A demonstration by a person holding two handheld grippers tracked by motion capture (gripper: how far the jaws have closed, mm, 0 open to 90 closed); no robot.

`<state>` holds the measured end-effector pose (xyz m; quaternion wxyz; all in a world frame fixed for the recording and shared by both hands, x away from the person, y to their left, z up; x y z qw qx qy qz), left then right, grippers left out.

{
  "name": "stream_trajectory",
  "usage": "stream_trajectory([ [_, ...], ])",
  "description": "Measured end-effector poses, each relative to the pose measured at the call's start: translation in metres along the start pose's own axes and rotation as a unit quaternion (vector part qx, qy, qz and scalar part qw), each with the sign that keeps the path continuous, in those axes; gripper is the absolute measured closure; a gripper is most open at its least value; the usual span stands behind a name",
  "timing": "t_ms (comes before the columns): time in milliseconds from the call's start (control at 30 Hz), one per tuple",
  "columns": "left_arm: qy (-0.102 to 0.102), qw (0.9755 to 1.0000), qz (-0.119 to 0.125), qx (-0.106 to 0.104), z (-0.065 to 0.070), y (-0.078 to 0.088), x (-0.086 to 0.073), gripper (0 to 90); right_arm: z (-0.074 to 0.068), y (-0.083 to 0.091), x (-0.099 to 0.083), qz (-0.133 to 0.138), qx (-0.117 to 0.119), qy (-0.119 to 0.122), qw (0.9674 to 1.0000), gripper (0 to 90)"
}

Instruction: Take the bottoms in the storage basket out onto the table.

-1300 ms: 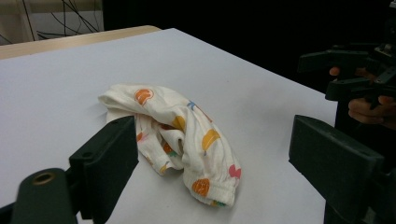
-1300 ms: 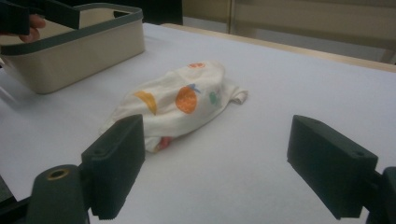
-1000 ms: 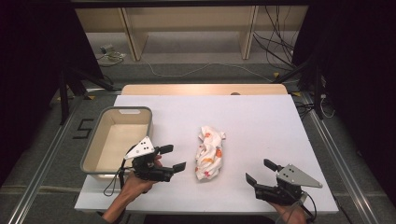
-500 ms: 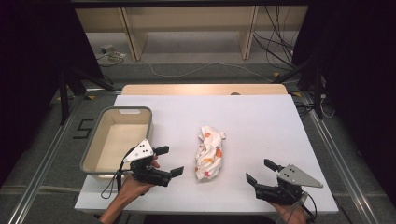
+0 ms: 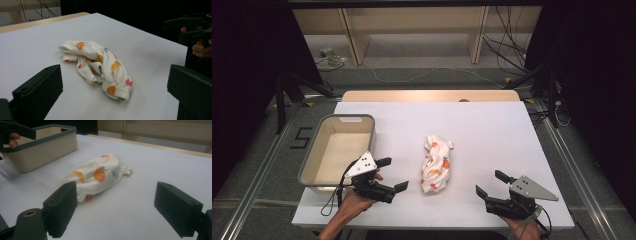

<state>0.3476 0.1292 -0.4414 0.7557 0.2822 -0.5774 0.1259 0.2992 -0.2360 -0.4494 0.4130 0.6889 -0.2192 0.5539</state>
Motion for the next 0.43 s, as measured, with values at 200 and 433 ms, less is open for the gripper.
stream_trajectory([
  [200,0.004,1.0000,0.002,0.002,-0.0024,0.0016,0.0012,0.0,0.0002,-0.0002,0.0000,0.000,-0.001,0.000,1.0000,19.5],
  [433,0.009,0.9999,0.005,0.000,-0.0031,0.0021,0.0019,0.0,0.0004,0.0001,0.0000,0.000,-0.001,0.000,1.0000,19.5],
])
Point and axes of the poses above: each handheld gripper's, and its own axes: y roughly backward along the jaws, x roughly out of its top, z roughly to its right, the point moved 3 cm from there along -y, roughly forward along the jaws, and after that the axes turned 2 degrees about z, right-handed, at the moved point
